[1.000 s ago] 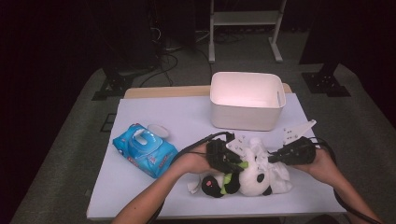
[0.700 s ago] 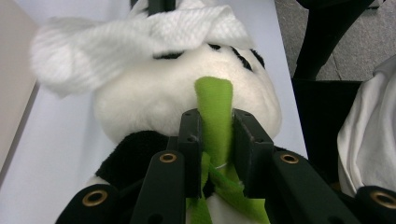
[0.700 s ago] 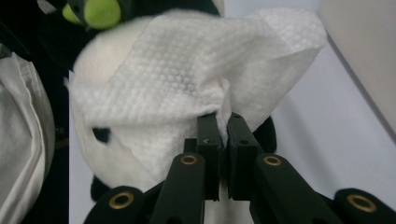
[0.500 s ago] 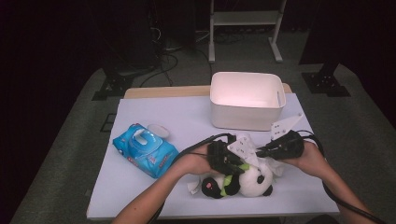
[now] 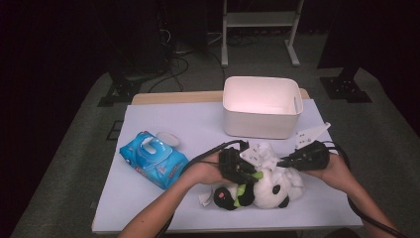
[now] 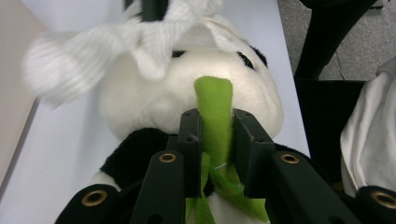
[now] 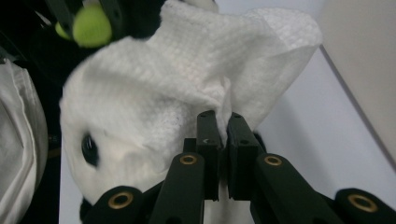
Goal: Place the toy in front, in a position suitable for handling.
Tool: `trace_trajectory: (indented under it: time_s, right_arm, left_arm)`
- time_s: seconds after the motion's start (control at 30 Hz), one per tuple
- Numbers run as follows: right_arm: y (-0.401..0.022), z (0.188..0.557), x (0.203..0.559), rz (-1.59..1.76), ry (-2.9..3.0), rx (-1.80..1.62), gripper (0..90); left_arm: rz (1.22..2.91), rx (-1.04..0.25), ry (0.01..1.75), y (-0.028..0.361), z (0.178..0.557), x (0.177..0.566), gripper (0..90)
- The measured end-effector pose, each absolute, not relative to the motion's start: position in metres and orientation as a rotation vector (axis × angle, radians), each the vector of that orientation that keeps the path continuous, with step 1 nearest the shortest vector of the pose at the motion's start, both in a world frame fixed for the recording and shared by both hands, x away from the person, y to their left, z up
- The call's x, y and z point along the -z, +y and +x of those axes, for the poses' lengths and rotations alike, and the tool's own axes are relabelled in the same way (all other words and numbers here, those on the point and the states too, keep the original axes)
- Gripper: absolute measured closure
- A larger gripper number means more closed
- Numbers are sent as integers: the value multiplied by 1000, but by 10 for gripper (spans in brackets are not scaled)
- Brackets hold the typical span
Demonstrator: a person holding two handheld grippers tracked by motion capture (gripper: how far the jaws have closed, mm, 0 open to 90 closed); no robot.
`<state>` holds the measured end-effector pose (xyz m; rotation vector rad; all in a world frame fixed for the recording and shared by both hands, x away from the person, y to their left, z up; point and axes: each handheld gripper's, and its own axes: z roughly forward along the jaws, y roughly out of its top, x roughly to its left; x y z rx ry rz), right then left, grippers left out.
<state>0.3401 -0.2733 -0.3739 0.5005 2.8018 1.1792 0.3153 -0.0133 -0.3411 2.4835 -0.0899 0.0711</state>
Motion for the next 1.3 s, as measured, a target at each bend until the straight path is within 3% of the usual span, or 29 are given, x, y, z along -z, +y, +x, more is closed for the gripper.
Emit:
trace_trajectory:
  time_s: [0.37, 0.87, 1.3]
  right_arm:
    - [-308, 325, 408, 642, 2798, -1233, 844]
    - [-266, 318, 364, 399, 2790, -1262, 843]
    - [-274, 317, 374, 436, 2793, -1284, 844]
  left_arm:
    - [2509, -137, -30, -14, 333, 337, 712]
    - [2524, -163, -18, -19, 339, 338, 696]
    - [2506, -207, 28, 8, 337, 317, 627]
